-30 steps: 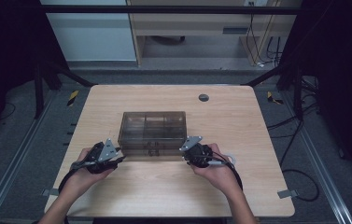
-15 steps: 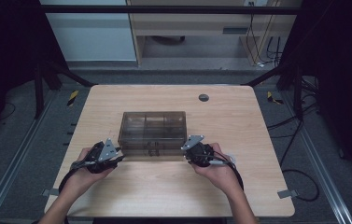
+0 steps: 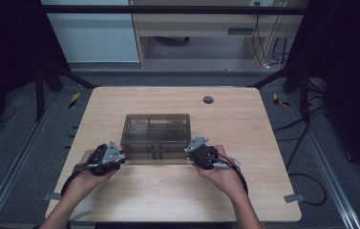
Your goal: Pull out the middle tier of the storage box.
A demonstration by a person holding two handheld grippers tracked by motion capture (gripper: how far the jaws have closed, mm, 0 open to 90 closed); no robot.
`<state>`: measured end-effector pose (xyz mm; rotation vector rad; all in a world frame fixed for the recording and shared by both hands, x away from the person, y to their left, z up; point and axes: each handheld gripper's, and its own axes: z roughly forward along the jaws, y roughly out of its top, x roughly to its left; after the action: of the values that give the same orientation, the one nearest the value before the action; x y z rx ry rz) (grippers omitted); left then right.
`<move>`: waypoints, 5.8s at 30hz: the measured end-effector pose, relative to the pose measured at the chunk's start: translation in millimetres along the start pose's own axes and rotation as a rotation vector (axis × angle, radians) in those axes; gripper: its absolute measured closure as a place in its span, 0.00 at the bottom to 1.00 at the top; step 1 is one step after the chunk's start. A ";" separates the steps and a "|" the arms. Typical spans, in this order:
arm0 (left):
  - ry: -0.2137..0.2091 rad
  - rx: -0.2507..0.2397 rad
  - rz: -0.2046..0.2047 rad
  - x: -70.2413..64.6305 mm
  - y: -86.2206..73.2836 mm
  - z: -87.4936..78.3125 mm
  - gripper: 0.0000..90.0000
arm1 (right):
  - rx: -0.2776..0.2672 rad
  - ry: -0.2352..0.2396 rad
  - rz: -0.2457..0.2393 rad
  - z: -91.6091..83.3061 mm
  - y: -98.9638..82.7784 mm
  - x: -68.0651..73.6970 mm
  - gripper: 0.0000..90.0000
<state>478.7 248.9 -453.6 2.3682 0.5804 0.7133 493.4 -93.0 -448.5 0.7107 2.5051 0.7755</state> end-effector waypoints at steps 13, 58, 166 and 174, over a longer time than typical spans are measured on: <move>-0.003 0.006 -0.027 0.7 0.3 -2.3 0.90 | -0.003 -0.001 0.014 -1.2 -0.5 -0.2 0.95; -0.042 0.053 0.037 -20.8 -2.2 -24.0 0.92 | 0.004 0.038 -0.020 -21.0 -12.6 19.6 0.96; 0.181 0.090 -0.377 26.9 -57.9 -33.6 0.12 | 0.175 -0.230 0.584 -33.0 -112.7 -73.1 0.79; 0.173 0.095 -0.371 25.4 -56.5 -31.8 0.12 | 0.190 -0.210 0.600 -29.8 -114.7 -73.6 0.84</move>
<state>465.7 317.0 -459.4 2.2053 1.1146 0.7357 495.8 -229.2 -478.6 1.5651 2.2000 0.6065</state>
